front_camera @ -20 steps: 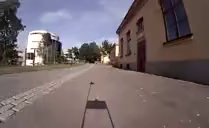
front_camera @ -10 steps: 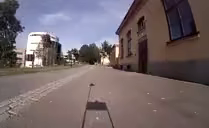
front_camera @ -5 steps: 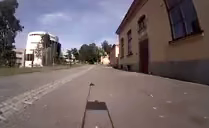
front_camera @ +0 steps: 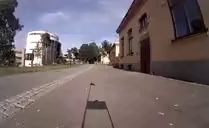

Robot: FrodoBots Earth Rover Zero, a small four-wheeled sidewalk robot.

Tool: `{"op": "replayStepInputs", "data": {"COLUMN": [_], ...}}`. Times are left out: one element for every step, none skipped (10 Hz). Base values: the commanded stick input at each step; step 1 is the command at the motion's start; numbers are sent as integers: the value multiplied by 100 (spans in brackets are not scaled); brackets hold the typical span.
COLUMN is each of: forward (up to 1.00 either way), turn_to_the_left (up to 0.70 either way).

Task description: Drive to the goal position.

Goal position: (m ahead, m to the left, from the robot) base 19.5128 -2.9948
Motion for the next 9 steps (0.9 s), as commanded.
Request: {"op": "replayStepInputs", "data": {"forward": [45,45,45,45,45,45,45,45,45], "turn_to_the_left": [0,0,0,0,0,0,0,0,0]}}
